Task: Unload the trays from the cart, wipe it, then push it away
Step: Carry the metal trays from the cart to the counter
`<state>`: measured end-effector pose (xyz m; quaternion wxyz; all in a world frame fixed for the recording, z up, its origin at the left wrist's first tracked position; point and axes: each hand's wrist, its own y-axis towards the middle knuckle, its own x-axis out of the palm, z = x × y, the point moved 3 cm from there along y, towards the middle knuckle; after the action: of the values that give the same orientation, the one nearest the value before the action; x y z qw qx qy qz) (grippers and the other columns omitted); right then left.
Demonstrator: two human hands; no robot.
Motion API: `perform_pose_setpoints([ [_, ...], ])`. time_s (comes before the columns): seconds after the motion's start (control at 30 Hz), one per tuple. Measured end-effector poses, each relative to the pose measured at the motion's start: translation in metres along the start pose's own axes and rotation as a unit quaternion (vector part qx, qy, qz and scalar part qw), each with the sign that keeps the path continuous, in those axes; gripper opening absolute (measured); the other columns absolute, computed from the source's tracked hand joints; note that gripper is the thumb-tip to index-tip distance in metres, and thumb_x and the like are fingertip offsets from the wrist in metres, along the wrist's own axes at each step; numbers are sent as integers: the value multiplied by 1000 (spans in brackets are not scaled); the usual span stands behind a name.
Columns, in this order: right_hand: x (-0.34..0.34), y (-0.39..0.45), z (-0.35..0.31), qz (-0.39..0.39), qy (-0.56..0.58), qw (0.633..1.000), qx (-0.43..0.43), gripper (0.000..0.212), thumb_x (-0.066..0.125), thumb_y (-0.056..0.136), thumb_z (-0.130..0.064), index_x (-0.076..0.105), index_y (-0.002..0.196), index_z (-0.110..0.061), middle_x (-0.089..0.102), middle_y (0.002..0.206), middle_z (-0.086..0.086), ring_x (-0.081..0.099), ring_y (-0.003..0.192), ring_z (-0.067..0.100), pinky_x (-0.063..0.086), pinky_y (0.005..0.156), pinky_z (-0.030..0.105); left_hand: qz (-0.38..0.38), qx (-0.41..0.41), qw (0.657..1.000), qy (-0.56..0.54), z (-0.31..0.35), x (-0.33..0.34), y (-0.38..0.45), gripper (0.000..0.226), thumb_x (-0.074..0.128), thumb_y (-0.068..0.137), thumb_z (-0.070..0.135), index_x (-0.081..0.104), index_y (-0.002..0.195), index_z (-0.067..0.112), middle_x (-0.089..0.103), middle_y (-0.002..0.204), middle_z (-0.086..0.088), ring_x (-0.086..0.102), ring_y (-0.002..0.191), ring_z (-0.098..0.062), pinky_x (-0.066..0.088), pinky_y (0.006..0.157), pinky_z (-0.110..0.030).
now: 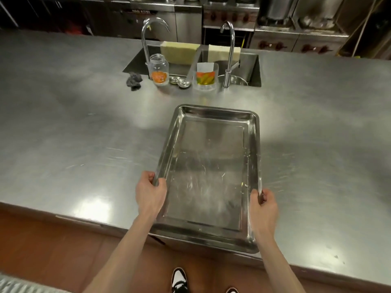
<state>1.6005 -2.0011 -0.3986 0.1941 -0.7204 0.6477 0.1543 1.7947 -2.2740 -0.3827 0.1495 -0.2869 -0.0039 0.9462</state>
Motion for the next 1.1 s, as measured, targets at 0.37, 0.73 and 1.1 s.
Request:
perform_pose_setpoints([
  [0.37, 51, -13, 25, 52, -105, 993, 0, 16, 61, 104, -25, 64, 113, -12, 67, 90, 2, 61, 82, 27, 44, 74, 33, -81, 25, 996, 14, -55, 14, 41, 20, 69, 98, 11, 59, 114, 18, 69, 97, 2, 68, 87, -22, 52, 74, -32],
  [0.73, 71, -3, 44, 63, -165, 983, -42, 21, 62, 103, -18, 70, 106, 0, 66, 96, 14, 60, 86, 33, 46, 78, 37, -38, 108, 988, 102, -72, 28, 51, 28, 65, 95, -4, 71, 120, 7, 62, 110, -10, 45, 100, -23, 41, 87, -34],
  [1.1, 63, 8, 53, 61, -222, 970, -73, 19, 64, 102, -13, 72, 102, 4, 54, 86, 8, 54, 84, 32, 47, 79, 42, -50, 76, 994, 66, -80, 48, 34, 32, 67, 96, -6, 70, 127, 4, 56, 115, 0, 64, 91, -18, 50, 86, -19],
])
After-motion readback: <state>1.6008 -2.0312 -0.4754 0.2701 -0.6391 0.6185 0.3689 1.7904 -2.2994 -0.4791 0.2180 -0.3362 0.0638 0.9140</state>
